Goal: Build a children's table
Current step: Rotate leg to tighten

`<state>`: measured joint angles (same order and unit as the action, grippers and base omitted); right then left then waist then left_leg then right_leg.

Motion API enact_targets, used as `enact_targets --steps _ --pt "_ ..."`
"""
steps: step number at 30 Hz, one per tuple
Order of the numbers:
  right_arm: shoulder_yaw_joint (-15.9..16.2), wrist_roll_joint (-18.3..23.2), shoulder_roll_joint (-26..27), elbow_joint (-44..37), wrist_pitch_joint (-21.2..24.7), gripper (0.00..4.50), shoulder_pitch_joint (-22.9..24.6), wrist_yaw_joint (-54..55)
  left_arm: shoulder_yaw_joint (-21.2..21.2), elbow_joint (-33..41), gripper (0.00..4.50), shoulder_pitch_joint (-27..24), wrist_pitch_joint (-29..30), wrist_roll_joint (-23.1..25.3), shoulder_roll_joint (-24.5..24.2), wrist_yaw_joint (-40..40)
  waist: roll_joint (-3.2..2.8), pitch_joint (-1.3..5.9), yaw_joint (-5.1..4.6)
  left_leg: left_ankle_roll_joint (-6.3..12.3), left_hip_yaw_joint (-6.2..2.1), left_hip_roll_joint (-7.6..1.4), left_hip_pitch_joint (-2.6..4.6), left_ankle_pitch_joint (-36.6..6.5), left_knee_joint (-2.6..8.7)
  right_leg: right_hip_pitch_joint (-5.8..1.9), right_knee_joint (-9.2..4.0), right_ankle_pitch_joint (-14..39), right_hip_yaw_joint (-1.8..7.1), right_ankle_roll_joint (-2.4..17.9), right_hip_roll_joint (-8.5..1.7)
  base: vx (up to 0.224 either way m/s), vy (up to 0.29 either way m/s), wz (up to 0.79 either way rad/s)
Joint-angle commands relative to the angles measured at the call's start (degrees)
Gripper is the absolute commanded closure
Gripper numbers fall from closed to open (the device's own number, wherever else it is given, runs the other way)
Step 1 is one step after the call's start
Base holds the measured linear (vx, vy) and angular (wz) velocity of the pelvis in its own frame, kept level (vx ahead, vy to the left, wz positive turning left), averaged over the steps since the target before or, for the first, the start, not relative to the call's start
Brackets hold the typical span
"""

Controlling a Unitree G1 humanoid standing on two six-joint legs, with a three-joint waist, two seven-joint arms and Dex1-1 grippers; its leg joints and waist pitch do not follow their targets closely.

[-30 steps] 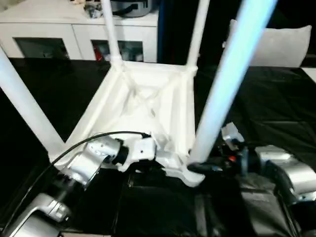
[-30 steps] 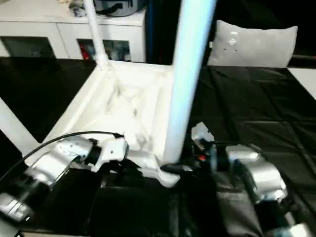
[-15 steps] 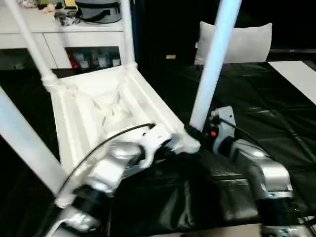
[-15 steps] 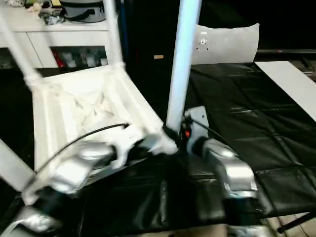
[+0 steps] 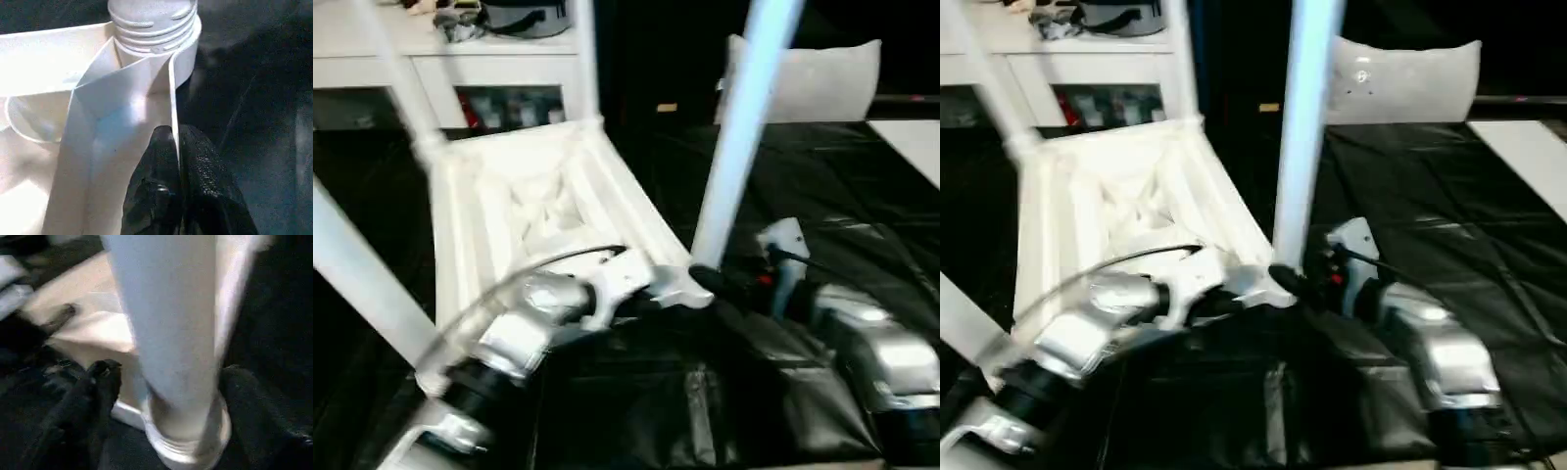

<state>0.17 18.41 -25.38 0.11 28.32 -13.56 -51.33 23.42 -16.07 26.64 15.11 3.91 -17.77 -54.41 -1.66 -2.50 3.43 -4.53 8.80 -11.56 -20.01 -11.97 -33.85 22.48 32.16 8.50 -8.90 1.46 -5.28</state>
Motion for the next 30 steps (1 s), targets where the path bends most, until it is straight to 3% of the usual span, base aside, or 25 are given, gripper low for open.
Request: enact_targets --steps 1,3,9,11,14,18,24,27,30 --pt "0.46 0.31 -2.30 -0.76 -2.07 0.72 0.26 -4.77 2.22 -0.88 4.50 0.26 -4.52 0.27 -2.00 -4.83 0.88 3.86 0.63 5.76 -0.06 -1.53 -0.78 -5.89 3.54 -3.64 -3.56 17.78 3.70 5.73 -4.07 0.000 0.000 0.00" --pt "0.92 0.43 -4.82 0.17 -4.13 0.72 0.17 -9.21 3.26 -1.80 4.50 0.35 -8.02 0.17 -4.16 -8.40 0.97 3.92 1.29 6.39 0.10 -1.67 -0.74 -4.17 3.37 -3.32 -2.95 14.40 3.83 7.19 -3.84 0.000 0.000 0.00" --pt "4.16 0.62 -9.85 3.55 -9.42 0.72 -1.33 -20.60 4.99 -3.74 4.50 1.30 -15.88 -1.69 -7.57 -18.39 0.98 3.50 2.44 5.00 0.47 -1.92 0.05 -8.99 3.70 -2.85 -3.59 21.06 3.96 6.70 -3.88 0.000 0.000 0.00" --pt "5.35 0.57 -10.41 4.14 -10.20 0.88 -1.74 -22.92 5.58 -4.04 4.50 1.73 -17.29 -1.75 -8.02 -20.11 1.29 3.45 2.56 4.73 0.55 -2.03 0.02 -9.46 3.76 -2.84 -3.50 21.44 4.09 6.57 -3.88 0.000 0.000 0.00" --pt "6.97 0.46 -10.62 5.19 -11.09 1.01 -2.39 -25.81 6.38 -4.62 4.50 2.48 -19.23 -1.81 -8.27 -22.00 1.25 3.51 3.15 4.40 0.71 -2.16 0.39 -9.21 3.68 -2.51 -3.52 22.65 4.26 6.54 -4.00 0.000 0.000 0.00" --pt "9.38 0.16 -9.40 7.26 -11.20 1.48 -3.62 -28.61 7.42 -5.53 4.50 3.79 -21.47 -1.60 -7.77 -23.92 1.41 3.64 3.49 4.22 0.73 -2.33 0.18 -8.52 3.68 -2.60 -3.05 20.80 4.42 7.19 -3.95 0.000 0.000 0.00" --pt "10.30 1.72 -9.48 7.62 -9.34 1.79 -3.54 -30.70 7.25 -7.07 4.50 4.50 -22.86 -1.36 -7.28 -24.76 1.50 3.81 4.25 4.20 0.82 -2.22 0.02 -7.51 3.56 -2.82 -2.79 19.76 4.55 7.23 -3.98 0.000 0.000 0.00" --pt "10.48 2.74 -9.71 6.98 -8.20 2.16 -2.76 -31.62 6.96 -8.14 4.50 4.46 -23.28 -1.83 -7.66 -24.93 1.29 3.78 4.39 4.08 0.83 -2.17 0.04 -7.63 3.54 -2.76 -2.85 20.04 4.52 7.17 -3.93 0.000 0.000 0.00" --pt "10.05 3.62 -9.20 6.11 -7.33 2.25 -1.96 -31.05 6.17 -8.03 4.50 3.92 -22.36 -2.23 -7.65 -24.21 1.30 3.70 4.37 3.83 0.84 -2.17 0.03 -7.88 3.59 -2.75 -2.98 20.46 4.52 6.91 -3.89 0.000 0.000 0.00"
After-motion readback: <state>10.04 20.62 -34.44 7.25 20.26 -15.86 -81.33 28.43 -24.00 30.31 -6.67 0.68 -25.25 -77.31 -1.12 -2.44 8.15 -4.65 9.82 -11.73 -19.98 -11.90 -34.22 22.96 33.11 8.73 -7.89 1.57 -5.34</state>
